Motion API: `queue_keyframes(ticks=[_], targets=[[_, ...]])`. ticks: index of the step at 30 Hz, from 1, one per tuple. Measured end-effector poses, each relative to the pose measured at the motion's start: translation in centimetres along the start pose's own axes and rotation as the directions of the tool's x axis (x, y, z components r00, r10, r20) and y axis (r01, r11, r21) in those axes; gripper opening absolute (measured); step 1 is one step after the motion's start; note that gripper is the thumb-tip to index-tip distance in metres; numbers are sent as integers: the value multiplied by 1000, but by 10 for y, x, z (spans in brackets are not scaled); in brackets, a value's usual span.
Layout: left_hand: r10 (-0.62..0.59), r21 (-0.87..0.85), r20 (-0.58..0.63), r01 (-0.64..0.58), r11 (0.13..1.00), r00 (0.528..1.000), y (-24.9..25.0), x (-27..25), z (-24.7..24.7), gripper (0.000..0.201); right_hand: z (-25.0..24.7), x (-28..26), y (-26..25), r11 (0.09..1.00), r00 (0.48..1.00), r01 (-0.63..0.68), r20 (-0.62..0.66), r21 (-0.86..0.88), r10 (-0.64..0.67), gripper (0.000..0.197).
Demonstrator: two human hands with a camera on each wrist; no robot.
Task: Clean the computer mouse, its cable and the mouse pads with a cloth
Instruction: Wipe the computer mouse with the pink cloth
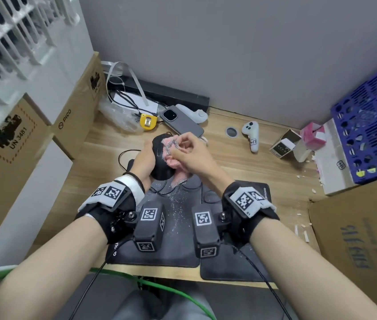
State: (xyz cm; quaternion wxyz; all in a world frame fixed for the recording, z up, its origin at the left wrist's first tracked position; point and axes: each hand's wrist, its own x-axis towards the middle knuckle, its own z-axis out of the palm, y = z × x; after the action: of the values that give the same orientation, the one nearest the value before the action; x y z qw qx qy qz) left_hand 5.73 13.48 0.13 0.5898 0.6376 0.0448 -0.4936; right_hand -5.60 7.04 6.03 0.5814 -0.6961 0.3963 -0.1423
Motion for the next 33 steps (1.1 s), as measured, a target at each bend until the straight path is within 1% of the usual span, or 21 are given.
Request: queue_keyframes(ticks=[3,5,8,9,12,15,17,20,22,23,25,26,28,30,32,33], targets=[[-9,-45,-14,8,999,1000,4,1,-2,55,7,-8,5,998,997,23,70,-62,-19,14],[-41,-88,-10,40,995,999,4,5,-7,54,12,-11,13,990,994,43,110,-134,-28,16],[-95,-178,-16,91,980,995,4,6,-15,44,15,-15,22,976,991,44,133,-212,-16,25],[-110,-198,-19,104,975,994,4,5,-15,41,16,-16,22,977,992,40,129,-211,-13,24],[-113,-209,42,119,971,993,4,-1,-15,38,17,-17,18,984,994,44,102,-175,-27,18],[-111,-143,139,131,981,984,6,-6,-16,37,16,-14,11,991,993,70,99,-111,-59,13],[-79,-98,218,102,990,973,7,-12,-14,35,13,-10,7,998,997,59,60,-35,-57,8],[-19,-103,283,50,993,959,8,-21,-13,34,8,0,-4,998,1000,30,9,63,-30,4],[-22,-116,331,64,991,943,9,-27,-13,33,4,7,-11,992,1000,-4,-14,123,6,6],[-28,-125,348,76,989,937,9,-29,-14,32,4,11,-14,991,998,-2,-57,131,10,9],[-38,-143,341,92,985,939,9,-30,-16,29,1,18,-19,995,978,43,-206,94,-23,16],[-43,-144,313,92,985,949,8,-30,-17,28,0,20,-21,996,961,59,-275,66,-39,17],[-57,-135,260,95,986,964,7,-30,-17,27,-2,20,-25,998,934,62,-354,18,-52,17],[-77,-159,227,115,981,971,7,-29,-16,30,-3,19,-27,998,934,60,-351,-31,-67,27],[-90,-199,221,135,971,971,5,-25,-15,41,-3,17,-30,993,946,67,-310,-94,-93,31],[-89,-215,218,137,967,972,4,-23,-13,49,-2,15,-31,993,954,73,-283,-94,-97,31]])
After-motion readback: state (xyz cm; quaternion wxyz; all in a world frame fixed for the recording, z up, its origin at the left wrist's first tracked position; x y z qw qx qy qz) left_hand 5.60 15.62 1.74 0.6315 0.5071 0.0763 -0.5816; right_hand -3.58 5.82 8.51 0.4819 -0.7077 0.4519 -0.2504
